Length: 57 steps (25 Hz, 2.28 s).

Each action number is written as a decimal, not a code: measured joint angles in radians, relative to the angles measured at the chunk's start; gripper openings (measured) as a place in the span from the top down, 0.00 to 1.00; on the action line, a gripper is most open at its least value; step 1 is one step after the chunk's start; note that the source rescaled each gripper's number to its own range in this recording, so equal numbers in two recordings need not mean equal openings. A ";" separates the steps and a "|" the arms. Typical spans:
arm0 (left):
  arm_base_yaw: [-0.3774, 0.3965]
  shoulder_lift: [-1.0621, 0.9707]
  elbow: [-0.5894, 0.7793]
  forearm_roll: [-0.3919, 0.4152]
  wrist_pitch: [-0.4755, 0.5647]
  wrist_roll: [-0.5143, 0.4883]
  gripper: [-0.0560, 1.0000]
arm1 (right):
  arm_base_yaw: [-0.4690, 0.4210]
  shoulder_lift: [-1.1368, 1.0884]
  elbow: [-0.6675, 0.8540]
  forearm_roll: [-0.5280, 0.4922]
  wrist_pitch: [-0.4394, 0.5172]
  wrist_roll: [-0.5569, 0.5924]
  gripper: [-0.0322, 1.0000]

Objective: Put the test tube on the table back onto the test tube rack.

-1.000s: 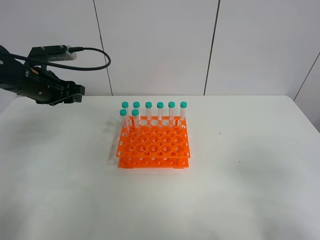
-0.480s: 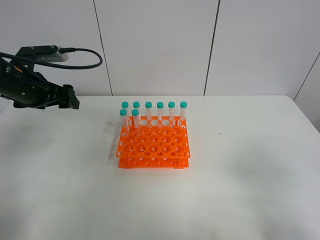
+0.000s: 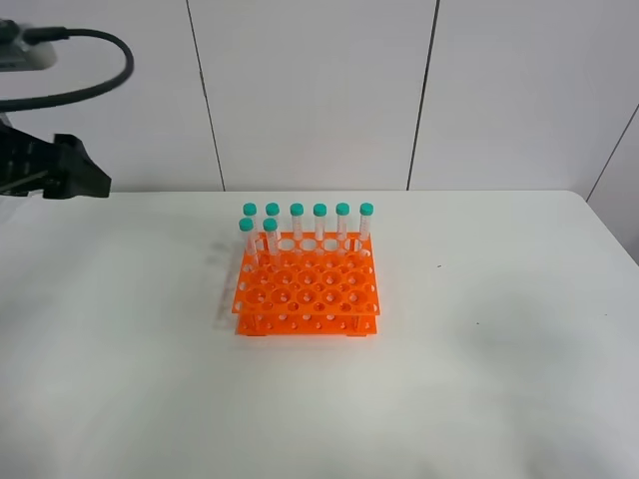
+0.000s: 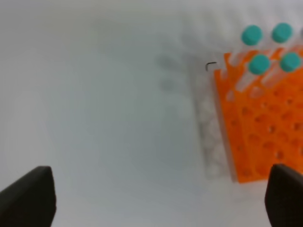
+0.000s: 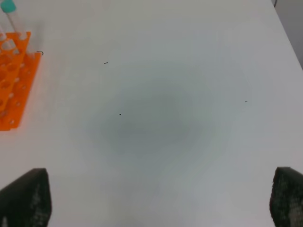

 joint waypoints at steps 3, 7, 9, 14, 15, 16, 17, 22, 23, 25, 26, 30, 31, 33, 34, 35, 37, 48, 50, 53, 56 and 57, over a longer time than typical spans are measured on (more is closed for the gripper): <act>0.000 -0.125 0.011 0.000 0.094 0.000 0.00 | 0.000 0.000 0.000 0.000 0.000 0.000 0.00; 0.000 -0.297 0.011 0.000 0.272 0.000 0.00 | 0.000 0.000 0.000 0.000 0.000 0.000 0.00; 0.000 -0.386 0.012 0.000 0.341 0.000 0.00 | 0.000 0.000 0.000 0.000 0.000 0.000 0.00; 0.000 -0.583 0.029 0.000 0.441 0.000 0.00 | 0.000 0.000 0.000 0.000 0.000 0.000 0.00; 0.000 -0.621 0.041 0.000 0.443 0.000 0.00 | 0.000 0.000 0.000 0.000 0.000 0.000 0.00; 0.000 -0.660 0.059 0.000 0.446 0.000 0.00 | 0.000 0.000 0.000 0.000 0.000 0.000 0.00; 0.000 -0.693 0.081 -0.001 0.448 0.000 0.00 | 0.000 0.000 0.000 0.000 0.000 0.000 0.00; 0.000 -0.865 0.217 -0.003 0.458 0.000 0.00 | 0.000 0.000 0.000 0.000 0.000 0.000 0.00; 0.000 -0.893 0.247 -0.003 0.459 0.000 0.00 | 0.000 0.000 0.000 0.000 0.000 0.000 0.00; 0.000 -0.935 0.298 -0.003 0.459 0.000 0.00 | 0.000 0.000 0.000 0.000 0.000 0.000 0.00; 0.000 -0.952 0.321 -0.003 0.459 0.000 0.00 | 0.000 0.000 0.000 0.000 0.000 0.000 0.00; 0.000 -0.985 0.380 -0.003 0.461 0.000 0.00 | 0.000 0.000 0.000 0.000 0.000 0.000 0.00; 0.000 -0.991 0.388 -0.003 0.461 0.000 0.00 | 0.000 0.000 0.000 0.000 0.000 0.000 0.00; 0.000 -1.006 0.396 -0.003 0.461 0.000 0.00 | 0.000 0.000 0.000 0.000 0.000 0.000 0.00; 0.000 -1.014 0.401 -0.003 0.461 0.000 0.00 | 0.000 0.000 0.000 0.000 0.000 0.000 0.00; 0.000 -1.021 0.407 -0.003 0.461 0.000 0.00 | 0.000 0.000 0.000 0.000 0.000 0.000 0.00; 0.000 -1.037 0.416 -0.003 0.462 0.000 0.00 | 0.000 0.000 0.000 0.000 0.000 0.000 0.00; 0.000 -1.136 0.422 -0.003 0.465 0.000 0.00 | 0.000 0.000 0.000 0.000 0.000 0.000 0.00; 0.000 -1.136 0.422 -0.003 0.465 0.000 0.00 | 0.000 0.000 0.000 0.000 0.000 0.000 0.00; 0.000 -1.136 0.422 -0.003 0.465 0.000 0.00 | 0.000 0.000 0.000 0.000 0.000 0.000 0.00; 0.000 -1.136 0.422 -0.003 0.465 -0.001 0.00 | 0.000 0.000 0.000 0.000 0.000 0.000 0.00; 0.000 -1.136 0.422 -0.003 0.465 -0.001 0.00 | 0.000 0.000 0.000 0.000 0.000 0.000 0.00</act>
